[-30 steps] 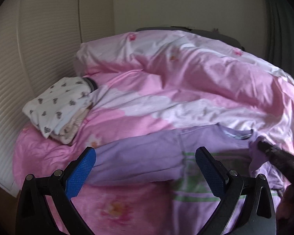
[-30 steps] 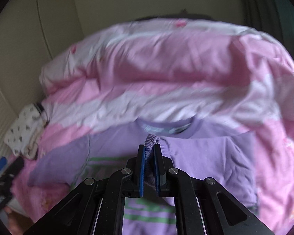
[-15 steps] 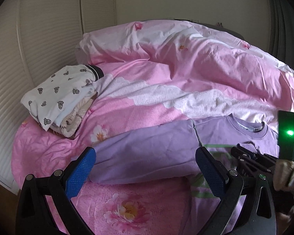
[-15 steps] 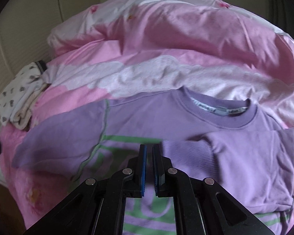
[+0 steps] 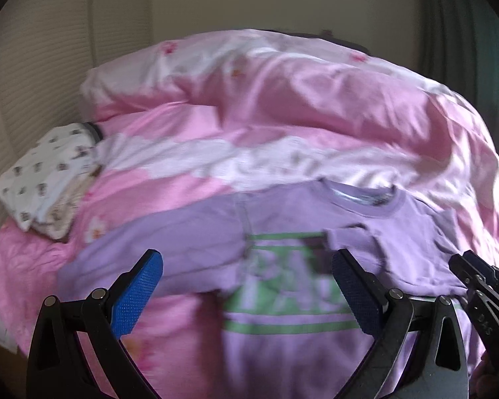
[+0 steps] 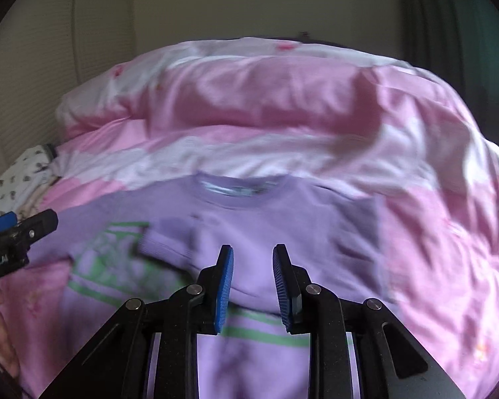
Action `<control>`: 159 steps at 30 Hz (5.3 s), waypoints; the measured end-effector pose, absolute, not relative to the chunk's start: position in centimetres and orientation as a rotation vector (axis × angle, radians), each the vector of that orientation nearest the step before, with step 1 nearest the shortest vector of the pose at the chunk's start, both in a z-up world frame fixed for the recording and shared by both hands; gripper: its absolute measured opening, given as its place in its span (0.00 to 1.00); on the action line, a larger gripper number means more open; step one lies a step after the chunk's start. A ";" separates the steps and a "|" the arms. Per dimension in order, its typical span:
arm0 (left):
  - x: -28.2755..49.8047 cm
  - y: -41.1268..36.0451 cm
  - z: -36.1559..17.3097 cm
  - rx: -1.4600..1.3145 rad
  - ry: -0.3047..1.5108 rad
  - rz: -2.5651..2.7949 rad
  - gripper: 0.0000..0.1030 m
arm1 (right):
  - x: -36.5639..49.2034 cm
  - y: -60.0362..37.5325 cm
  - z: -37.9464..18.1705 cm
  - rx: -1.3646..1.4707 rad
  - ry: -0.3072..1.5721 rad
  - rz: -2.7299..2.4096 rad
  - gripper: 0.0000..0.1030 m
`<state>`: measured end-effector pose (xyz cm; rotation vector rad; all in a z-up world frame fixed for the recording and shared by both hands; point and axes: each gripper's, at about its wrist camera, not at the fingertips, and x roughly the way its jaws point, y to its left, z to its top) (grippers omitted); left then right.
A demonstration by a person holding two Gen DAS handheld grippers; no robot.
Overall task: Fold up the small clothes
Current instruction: 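Open the right tool and release the sleeve onto the sweatshirt front, then grasp the other sleeve cuff with the left tool, then fold the held sleeve across the sweatshirt front with the left tool, then release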
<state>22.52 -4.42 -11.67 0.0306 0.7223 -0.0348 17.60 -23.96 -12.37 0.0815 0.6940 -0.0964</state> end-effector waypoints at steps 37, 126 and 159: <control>26.6 -9.8 -19.9 0.013 0.896 -0.159 0.19 | 16.0 -32.8 -18.5 0.211 0.817 -0.211 0.25; 23.7 4.6 -4.8 -0.191 0.729 -0.209 0.08 | 14.9 -17.1 -8.0 0.197 0.573 -0.026 0.51; 25.5 -24.0 -12.4 0.134 0.804 -0.432 0.52 | 12.4 -36.7 -15.0 0.361 0.691 -0.161 0.51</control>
